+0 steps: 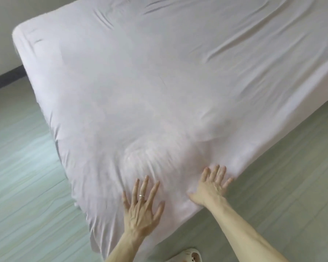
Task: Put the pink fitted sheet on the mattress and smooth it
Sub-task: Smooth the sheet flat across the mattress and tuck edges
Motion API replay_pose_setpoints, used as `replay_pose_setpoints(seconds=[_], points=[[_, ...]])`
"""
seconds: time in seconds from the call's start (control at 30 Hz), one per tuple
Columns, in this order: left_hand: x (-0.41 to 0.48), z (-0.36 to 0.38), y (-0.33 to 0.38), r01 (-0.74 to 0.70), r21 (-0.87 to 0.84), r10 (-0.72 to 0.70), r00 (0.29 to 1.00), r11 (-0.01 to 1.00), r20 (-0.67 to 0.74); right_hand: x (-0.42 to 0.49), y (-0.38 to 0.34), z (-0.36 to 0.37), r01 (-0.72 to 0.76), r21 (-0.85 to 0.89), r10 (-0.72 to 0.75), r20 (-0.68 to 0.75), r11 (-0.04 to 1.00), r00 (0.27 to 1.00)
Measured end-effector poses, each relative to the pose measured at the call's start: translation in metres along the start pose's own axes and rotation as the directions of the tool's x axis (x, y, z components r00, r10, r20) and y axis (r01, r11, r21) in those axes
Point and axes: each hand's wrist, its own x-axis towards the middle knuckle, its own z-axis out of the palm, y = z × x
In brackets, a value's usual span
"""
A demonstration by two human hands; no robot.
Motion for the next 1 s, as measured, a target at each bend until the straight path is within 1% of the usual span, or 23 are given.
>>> replay_pose_setpoints(seconds=[0.07,0.13,0.2,0.23,0.3,0.33,0.37,0.43,0.47,0.5,0.57,0.63,0.67,0.7,0.73,0.77,0.8,0.87,0.9,1.0], points=[[0.019,-0.017,-0.033,0.091,-0.034,-0.094,0.993,0.995,-0.071,-0.009,-0.028,-0.008,0.128,0.053,-0.12,-0.137,0.99,0.983],[0.04,-0.026,-0.072,0.201,-0.053,-0.206,0.973,0.978,-0.105,-0.013,-0.064,-0.011,0.294,0.104,-0.255,-0.285,0.95,0.924],[0.052,-0.027,-0.104,0.274,-0.074,-0.28,0.956,0.959,-0.087,-0.009,-0.105,-0.01,0.417,0.124,-0.341,-0.392,0.901,0.854],[0.051,-0.025,-0.113,0.29,-0.094,-0.295,0.955,0.952,-0.038,-0.007,-0.12,-0.006,0.458,0.132,-0.372,-0.411,0.879,0.832],[0.033,-0.006,-0.121,0.302,-0.169,-0.304,0.953,0.938,0.018,-0.006,-0.141,0.026,0.511,0.091,-0.443,-0.386,0.855,0.809],[0.015,0.008,-0.122,0.307,-0.197,-0.306,0.951,0.931,0.035,-0.011,-0.144,0.054,0.527,0.025,-0.485,-0.356,0.85,0.799],[-0.006,0.019,-0.118,0.302,-0.218,-0.298,0.953,0.928,0.051,-0.019,-0.142,0.079,0.527,-0.038,-0.513,-0.298,0.849,0.805],[-0.046,0.036,-0.114,0.296,-0.284,-0.279,0.955,0.912,0.098,-0.041,-0.127,0.116,0.487,-0.115,-0.5,-0.158,0.866,0.851],[-0.061,0.042,-0.116,0.29,-0.327,-0.268,0.957,0.9,0.109,-0.049,-0.12,0.124,0.48,-0.156,-0.501,-0.149,0.863,0.853],[-0.073,0.045,-0.118,0.287,-0.358,-0.254,0.958,0.889,0.136,-0.055,-0.115,0.125,0.477,-0.198,-0.503,-0.11,0.856,0.857],[-0.092,0.04,-0.125,0.29,-0.384,-0.225,0.953,0.877,0.205,-0.069,-0.113,0.108,0.464,-0.262,-0.491,-0.041,0.846,0.87],[-0.102,0.029,-0.129,0.282,-0.305,-0.213,0.947,0.91,0.242,-0.081,-0.113,0.089,0.463,-0.256,-0.45,0.109,0.849,0.886],[-0.102,0.018,-0.13,0.28,-0.239,-0.222,0.945,0.93,0.242,-0.088,-0.116,0.077,0.456,-0.215,-0.429,0.163,0.863,0.888],[-0.097,0.006,-0.131,0.254,-0.196,-0.213,0.955,0.947,0.208,-0.093,-0.118,0.066,0.446,-0.157,-0.417,0.187,0.881,0.89],[-0.089,-0.006,-0.133,0.219,-0.148,-0.199,0.97,0.964,0.14,-0.094,-0.119,0.058,0.437,-0.088,-0.416,0.191,0.895,0.889],[-0.076,-0.021,-0.132,0.19,-0.111,-0.178,0.978,0.975,0.108,-0.094,-0.117,0.045,0.416,-0.018,-0.408,0.162,0.909,0.899],[-0.063,-0.034,-0.134,0.177,-0.078,-0.174,0.984,0.981,0.046,-0.09,-0.116,0.036,0.394,0.052,-0.398,0.102,0.918,0.912],[-0.029,-0.059,-0.117,0.149,-0.084,-0.148,0.989,0.985,0.018,-0.075,-0.1,0.013,0.343,0.158,-0.34,-0.048,0.926,0.939],[-0.01,-0.066,-0.102,0.122,-0.093,-0.12,0.993,0.988,0.022,-0.064,-0.09,0.003,0.336,0.186,-0.318,-0.123,0.923,0.94],[0.049,-0.08,-0.049,0.058,-0.126,-0.056,0.998,0.99,0.018,-0.023,-0.061,-0.032,0.336,0.199,-0.263,-0.322,0.921,0.91]])
